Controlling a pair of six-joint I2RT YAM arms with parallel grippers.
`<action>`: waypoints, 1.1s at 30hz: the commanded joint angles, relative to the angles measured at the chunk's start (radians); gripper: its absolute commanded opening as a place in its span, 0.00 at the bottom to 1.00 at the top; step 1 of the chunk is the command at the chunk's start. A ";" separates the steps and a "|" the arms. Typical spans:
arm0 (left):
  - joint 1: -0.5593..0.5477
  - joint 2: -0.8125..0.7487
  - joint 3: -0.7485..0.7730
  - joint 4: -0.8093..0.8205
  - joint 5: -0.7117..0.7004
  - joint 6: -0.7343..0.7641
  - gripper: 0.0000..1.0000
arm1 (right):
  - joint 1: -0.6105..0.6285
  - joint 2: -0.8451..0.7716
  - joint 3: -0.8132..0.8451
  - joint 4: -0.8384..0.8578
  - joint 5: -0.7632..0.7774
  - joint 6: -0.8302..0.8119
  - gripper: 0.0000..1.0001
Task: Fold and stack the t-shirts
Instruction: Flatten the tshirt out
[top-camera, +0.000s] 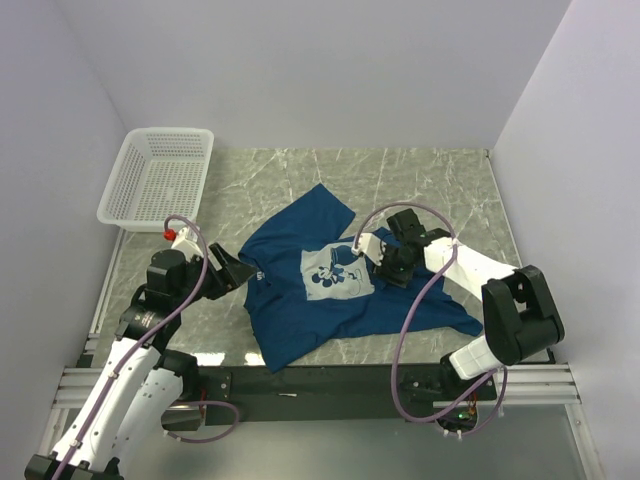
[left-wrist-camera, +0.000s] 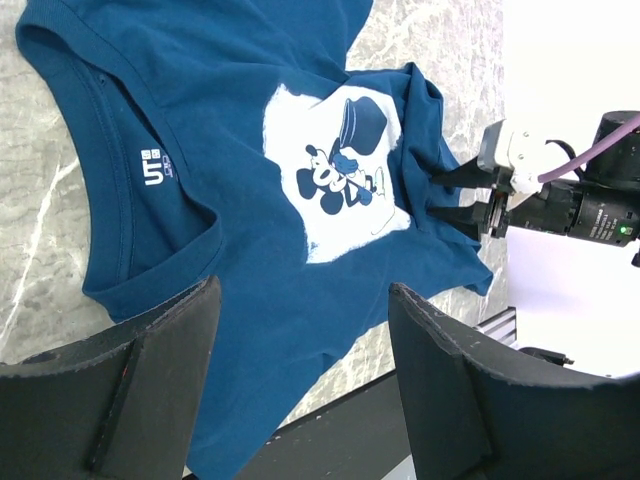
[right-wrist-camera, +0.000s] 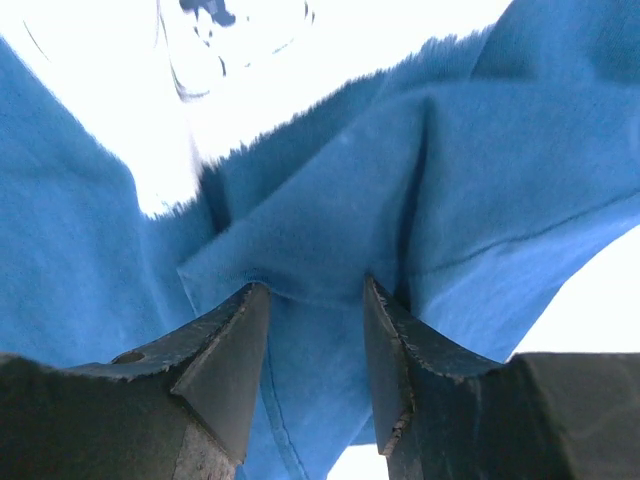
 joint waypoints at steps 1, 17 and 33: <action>-0.001 0.000 -0.004 0.036 0.024 -0.007 0.73 | 0.022 -0.009 0.048 0.056 -0.028 0.039 0.50; 0.000 -0.001 -0.008 0.039 0.030 -0.004 0.73 | 0.027 -0.082 0.143 0.042 -0.032 0.139 0.00; 0.000 0.025 -0.027 0.076 0.047 -0.009 0.73 | 0.343 -0.260 0.038 -0.318 -0.328 0.032 0.18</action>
